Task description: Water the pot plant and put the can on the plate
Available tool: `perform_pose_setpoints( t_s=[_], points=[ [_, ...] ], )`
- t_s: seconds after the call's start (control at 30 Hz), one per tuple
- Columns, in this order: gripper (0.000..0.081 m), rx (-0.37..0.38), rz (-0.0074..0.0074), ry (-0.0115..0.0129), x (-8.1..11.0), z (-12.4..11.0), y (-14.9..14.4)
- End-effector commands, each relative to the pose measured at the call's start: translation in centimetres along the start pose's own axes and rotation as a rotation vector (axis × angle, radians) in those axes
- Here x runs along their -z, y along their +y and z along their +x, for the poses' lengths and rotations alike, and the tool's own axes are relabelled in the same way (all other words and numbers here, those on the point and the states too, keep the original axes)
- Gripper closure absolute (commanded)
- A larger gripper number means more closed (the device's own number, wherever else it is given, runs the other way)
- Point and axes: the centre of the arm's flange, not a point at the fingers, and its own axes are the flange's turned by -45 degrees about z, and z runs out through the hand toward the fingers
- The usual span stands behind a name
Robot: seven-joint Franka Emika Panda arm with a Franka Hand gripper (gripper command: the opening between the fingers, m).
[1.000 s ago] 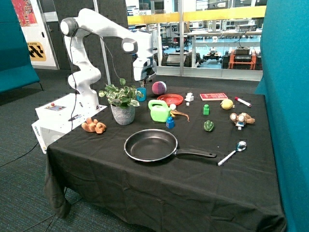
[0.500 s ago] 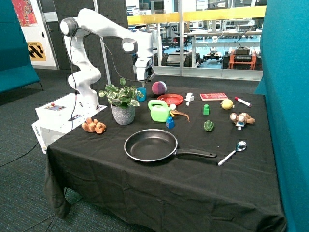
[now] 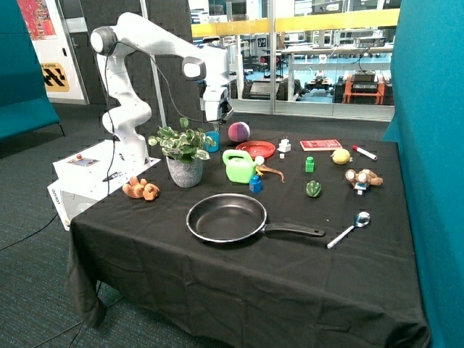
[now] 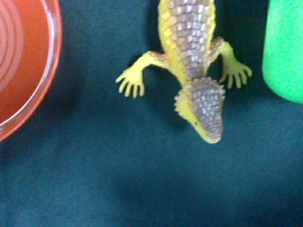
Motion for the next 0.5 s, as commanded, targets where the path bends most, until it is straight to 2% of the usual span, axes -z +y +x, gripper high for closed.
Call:
perform_pose_setpoints(
  t_s=[0.0,0.2,0.47],
  points=[
    [0.061,-0.082,-0.0001,-0.0079,-0.1,1.1,2.1],
    [0.0597,-0.177,-0.0005,-0.0079,-0.2,1.5,3.2],
    [0.0587,-0.18,-0.0005,-0.0079,-0.1,1.7,3.2]
  ],
)
